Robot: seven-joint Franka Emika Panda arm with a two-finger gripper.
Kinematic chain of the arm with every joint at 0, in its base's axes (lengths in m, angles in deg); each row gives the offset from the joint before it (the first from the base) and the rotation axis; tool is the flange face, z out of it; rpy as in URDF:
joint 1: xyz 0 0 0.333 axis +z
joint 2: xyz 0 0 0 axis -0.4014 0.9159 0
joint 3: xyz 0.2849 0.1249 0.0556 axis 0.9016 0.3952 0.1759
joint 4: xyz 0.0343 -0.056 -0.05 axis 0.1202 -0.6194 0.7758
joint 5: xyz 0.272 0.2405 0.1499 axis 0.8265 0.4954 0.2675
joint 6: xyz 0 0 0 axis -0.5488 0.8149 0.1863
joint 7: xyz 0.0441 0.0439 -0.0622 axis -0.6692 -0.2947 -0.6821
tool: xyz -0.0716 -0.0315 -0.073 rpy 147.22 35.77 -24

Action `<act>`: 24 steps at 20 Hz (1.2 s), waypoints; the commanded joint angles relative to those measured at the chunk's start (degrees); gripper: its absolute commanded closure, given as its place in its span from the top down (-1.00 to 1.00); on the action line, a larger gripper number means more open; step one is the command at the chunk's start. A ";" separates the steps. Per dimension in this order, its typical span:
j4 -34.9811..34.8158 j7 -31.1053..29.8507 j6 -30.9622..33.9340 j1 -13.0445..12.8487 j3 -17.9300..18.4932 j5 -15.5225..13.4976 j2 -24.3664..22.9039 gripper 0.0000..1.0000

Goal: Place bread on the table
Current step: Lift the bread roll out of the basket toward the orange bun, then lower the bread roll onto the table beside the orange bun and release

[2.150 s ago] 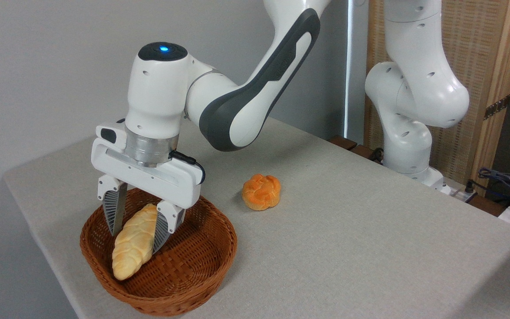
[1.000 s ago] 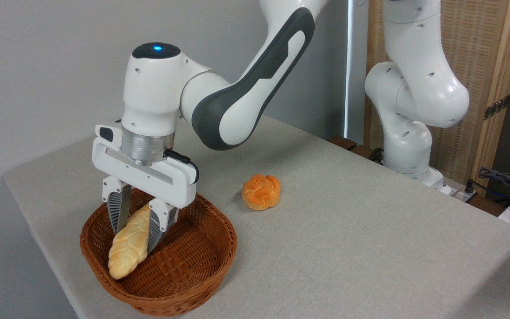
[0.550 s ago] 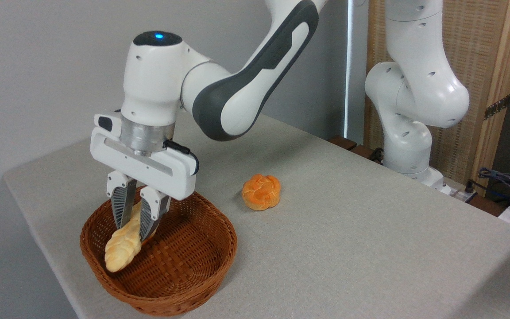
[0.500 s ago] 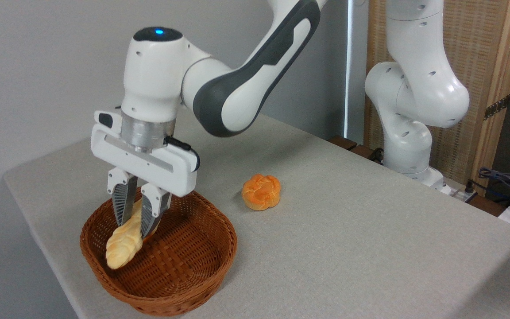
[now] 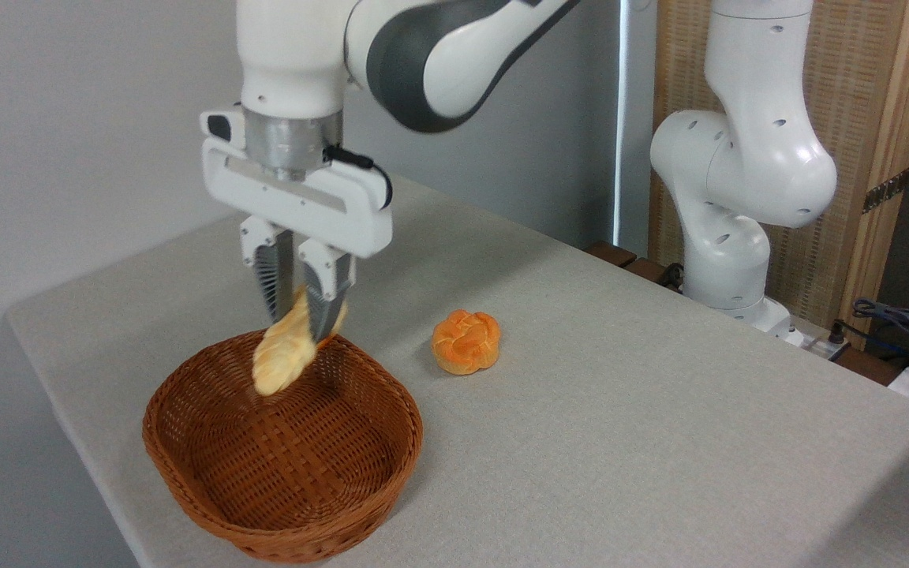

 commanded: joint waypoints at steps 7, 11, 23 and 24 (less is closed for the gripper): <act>-9.34 10.69 11.85 -2.69 -0.13 0.50 -9.83 -0.11; -11.98 11.92 11.76 -5.68 -0.22 0.50 -9.93 -0.03; -11.72 11.92 3.68 -7.00 -1.63 0.76 -3.86 1.00; -11.64 11.92 3.24 -7.00 -1.63 0.76 -3.77 1.00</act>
